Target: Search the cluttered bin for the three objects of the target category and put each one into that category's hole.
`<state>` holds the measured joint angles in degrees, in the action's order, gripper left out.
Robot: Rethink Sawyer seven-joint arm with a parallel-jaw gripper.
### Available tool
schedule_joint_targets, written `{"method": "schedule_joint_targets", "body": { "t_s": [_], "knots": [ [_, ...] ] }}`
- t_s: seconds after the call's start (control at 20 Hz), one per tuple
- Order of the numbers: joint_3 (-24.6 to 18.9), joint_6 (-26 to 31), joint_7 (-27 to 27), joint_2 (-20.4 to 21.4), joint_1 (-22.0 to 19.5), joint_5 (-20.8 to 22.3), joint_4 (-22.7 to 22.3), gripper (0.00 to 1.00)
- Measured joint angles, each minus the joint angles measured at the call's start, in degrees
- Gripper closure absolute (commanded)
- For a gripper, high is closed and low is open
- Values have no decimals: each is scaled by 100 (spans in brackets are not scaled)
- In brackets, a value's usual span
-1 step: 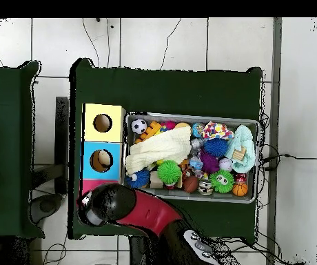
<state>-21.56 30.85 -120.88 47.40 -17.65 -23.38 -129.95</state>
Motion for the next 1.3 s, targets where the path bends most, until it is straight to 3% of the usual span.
{"method": "schedule_joint_targets", "body": {
  "t_s": [0.6, 1.3],
  "knots": [
    [292, -153, 0, 30, 275, 229, 9, 0],
    [1819, -93, 0, 232, 1555, 1612, 739, 0]
  ]
}}
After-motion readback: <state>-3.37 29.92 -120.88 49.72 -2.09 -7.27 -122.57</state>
